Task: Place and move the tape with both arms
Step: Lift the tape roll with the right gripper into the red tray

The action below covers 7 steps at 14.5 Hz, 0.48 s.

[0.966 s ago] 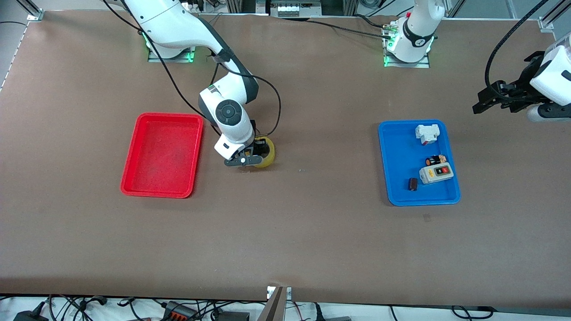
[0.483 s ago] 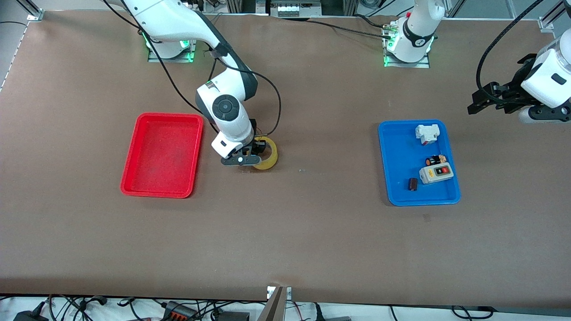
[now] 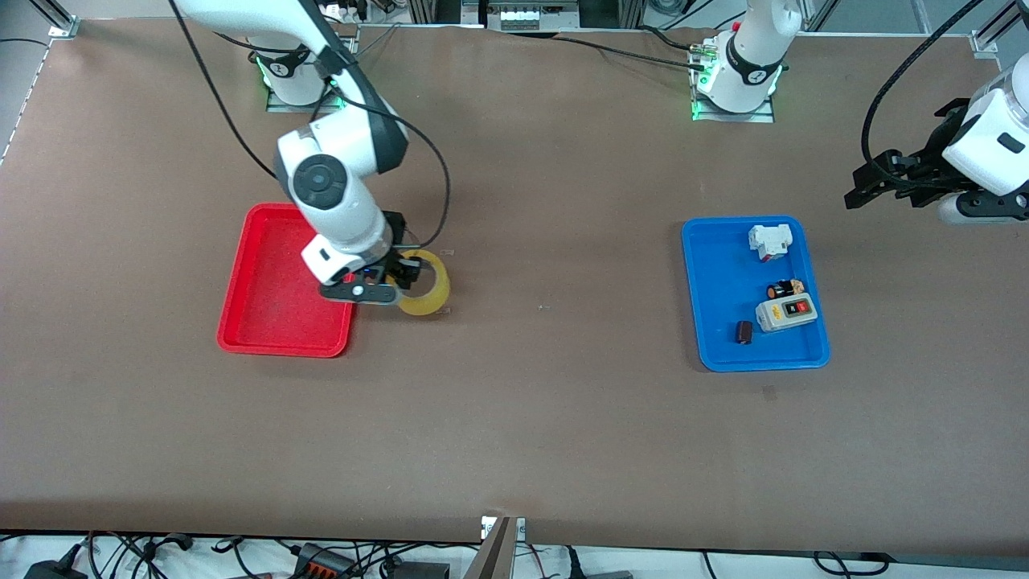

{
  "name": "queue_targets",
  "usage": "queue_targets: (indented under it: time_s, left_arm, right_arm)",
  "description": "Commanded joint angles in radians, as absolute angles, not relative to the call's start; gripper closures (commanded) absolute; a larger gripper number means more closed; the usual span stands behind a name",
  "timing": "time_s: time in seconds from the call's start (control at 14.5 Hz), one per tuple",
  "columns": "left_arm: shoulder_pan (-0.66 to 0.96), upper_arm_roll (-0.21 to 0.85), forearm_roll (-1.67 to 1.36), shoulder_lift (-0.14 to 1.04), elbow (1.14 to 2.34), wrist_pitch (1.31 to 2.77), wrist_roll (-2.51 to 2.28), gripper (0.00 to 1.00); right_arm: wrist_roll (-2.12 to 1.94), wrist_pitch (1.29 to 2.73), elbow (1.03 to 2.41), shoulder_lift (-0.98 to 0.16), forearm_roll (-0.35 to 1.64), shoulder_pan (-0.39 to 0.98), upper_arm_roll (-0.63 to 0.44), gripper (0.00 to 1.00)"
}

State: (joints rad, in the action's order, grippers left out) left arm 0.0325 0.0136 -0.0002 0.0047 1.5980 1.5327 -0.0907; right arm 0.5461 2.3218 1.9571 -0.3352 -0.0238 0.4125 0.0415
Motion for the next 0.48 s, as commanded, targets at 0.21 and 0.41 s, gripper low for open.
queue_targets:
  time_s: [0.21, 0.41]
  left_arm:
    - [0.025, 0.017, 0.003, -0.015, 1.618, 1.549, -0.078, 0.00]
    - [0.025, 0.017, 0.003, -0.015, 1.618, 1.548, -0.078, 0.00]
  right_arm:
    - [0.324, 2.315, 2.187, -0.134, -0.026, 0.247, 0.054, 0.95]
    - [0.213, 2.313, 2.232, -0.114, -0.026, 0.166, 0.054, 0.95]
